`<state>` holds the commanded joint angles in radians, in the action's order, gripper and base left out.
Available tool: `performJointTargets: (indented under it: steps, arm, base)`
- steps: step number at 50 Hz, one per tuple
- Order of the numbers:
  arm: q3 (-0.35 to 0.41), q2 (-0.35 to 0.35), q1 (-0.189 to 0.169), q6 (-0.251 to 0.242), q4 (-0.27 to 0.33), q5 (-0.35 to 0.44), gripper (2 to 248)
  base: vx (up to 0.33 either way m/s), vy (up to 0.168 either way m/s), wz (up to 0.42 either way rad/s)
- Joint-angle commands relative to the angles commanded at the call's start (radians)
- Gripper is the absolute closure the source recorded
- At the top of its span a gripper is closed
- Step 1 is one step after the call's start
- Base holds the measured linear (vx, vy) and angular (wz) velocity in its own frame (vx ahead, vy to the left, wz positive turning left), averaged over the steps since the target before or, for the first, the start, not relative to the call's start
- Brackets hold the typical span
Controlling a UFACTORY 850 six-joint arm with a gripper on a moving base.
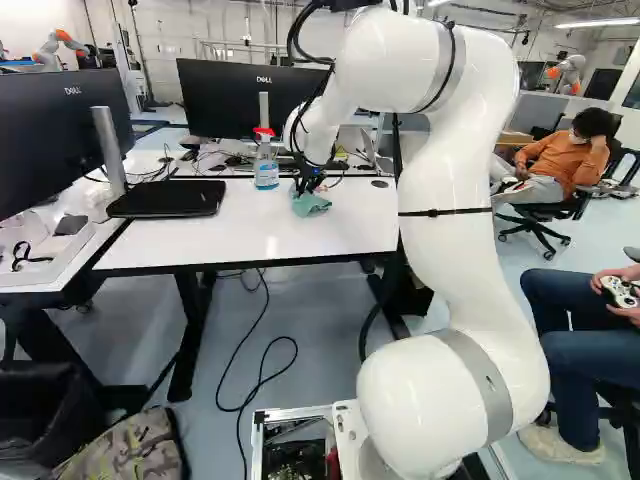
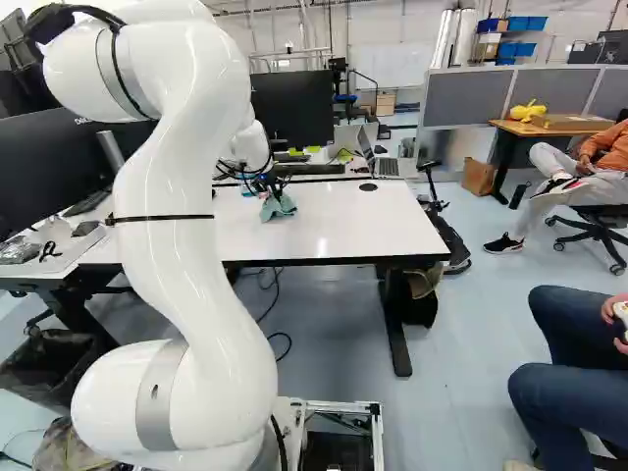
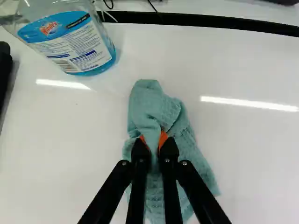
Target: Clean the table with the green towel
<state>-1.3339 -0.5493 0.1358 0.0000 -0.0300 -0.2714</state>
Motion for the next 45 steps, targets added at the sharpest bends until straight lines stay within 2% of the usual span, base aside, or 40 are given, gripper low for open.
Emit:
performJointTargets:
  steps: [10, 21, 45]
  arm:
    - [-0.001, -0.001, -0.027, 0.0, 0.0, 0.0, 213]
    - [-0.047, -0.034, -0.045, 0.0, 0.0, 0.0, 213]
    - [-0.176, -0.125, -0.038, 0.0, 0.0, 0.0, 213]
  base:
    - [0.0, 0.0, 0.0]
    - [0.0, 0.0, 0.0]
    - [0.0, 0.0, 0.0]
